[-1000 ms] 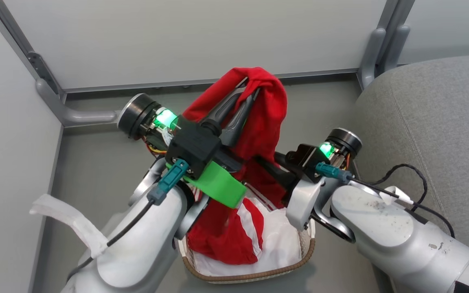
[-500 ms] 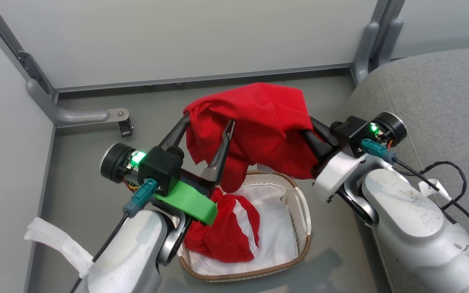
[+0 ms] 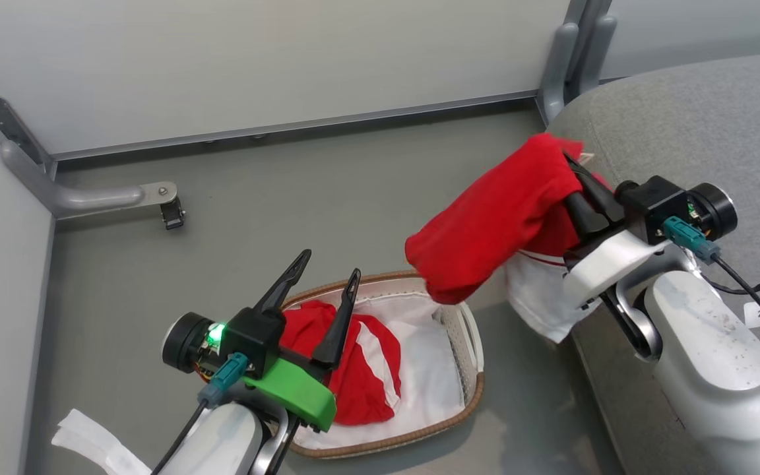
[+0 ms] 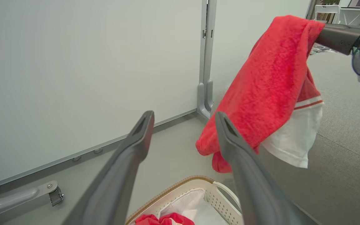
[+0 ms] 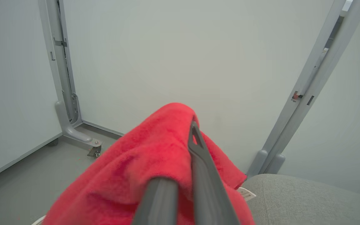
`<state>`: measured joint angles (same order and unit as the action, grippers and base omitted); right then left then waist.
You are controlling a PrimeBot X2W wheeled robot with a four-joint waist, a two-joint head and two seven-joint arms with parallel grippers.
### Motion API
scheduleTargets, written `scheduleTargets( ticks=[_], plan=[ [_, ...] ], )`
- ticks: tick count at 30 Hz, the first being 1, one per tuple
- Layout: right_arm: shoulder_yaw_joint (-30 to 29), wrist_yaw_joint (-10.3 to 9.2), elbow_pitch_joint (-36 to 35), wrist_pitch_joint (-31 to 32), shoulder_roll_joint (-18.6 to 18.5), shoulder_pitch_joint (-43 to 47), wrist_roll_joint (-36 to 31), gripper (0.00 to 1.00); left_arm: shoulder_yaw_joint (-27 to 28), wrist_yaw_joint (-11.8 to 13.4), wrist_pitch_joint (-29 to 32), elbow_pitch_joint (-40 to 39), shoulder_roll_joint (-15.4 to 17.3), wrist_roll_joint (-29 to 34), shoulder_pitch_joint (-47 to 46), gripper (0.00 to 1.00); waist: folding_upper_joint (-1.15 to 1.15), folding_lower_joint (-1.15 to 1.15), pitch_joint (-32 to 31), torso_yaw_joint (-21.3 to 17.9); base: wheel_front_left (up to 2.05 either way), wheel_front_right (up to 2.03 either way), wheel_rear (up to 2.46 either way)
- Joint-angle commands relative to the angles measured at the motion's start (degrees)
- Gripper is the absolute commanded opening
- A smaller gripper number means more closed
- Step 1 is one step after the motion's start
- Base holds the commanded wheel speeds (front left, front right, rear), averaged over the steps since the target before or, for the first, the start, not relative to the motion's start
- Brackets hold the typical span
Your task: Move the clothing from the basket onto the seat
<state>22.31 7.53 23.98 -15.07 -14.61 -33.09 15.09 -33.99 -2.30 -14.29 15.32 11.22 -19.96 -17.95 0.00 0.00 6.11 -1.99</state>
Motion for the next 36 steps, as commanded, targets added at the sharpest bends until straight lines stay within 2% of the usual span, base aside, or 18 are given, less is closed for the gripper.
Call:
scheduleTargets(
  ticks=[1, 12, 18, 24, 30, 36],
  plan=[
    [-0.9, -0.08, -0.5, -0.2, -0.3, 1.1, -0.5, 0.00, 0.2, -0.1, -0.5, 0.2, 0.0, 0.2, 0.9, 1.00, 0.00, 0.00, 0.5, -1.1, 0.00, 0.00, 0.00],
    [-7.8, -0.08, -0.6, -0.2, 1.0, 4.1, -3.0, 0.00, -0.4, -1.2, -0.9, 0.7, -0.8, 1.4, -0.7, 1.00, 0.00, 0.00, 2.1, -8.2, 0.00, 0.00, 0.00],
    [-9.1, -0.08, -1.4, -0.2, 2.6, 5.2, -3.7, 0.00, -0.8, -1.3, -0.9, 0.9, -0.4, 2.0, -1.8, 1.00, 0.00, 0.00, 4.1, -14.2, 0.00, 0.00, 0.00],
    [-10.4, -0.08, -2.2, -0.2, 3.7, 5.6, -4.2, 0.00, -1.7, -1.8, -0.9, 1.2, -0.2, 2.7, -3.2, 1.00, 0.00, 0.00, 6.5, -18.5, 0.00, 0.00, 0.00],
    [-11.6, -0.08, -2.7, -0.2, 4.2, 5.9, -4.9, 0.00, -2.8, -2.2, -0.8, 1.7, -0.3, 3.3, -4.5, 1.00, 0.00, 0.00, 8.6, -20.1, 0.00, 0.00, 0.00],
    [-12.6, -0.08, -2.4, -0.2, 4.1, 4.6, -5.8, 0.00, -3.9, -2.6, -0.7, 2.2, -0.5, 3.7, -5.7, 1.00, 0.00, 0.00, 10.3, -18.9, 0.00, 0.00, 0.00]
  ],
)
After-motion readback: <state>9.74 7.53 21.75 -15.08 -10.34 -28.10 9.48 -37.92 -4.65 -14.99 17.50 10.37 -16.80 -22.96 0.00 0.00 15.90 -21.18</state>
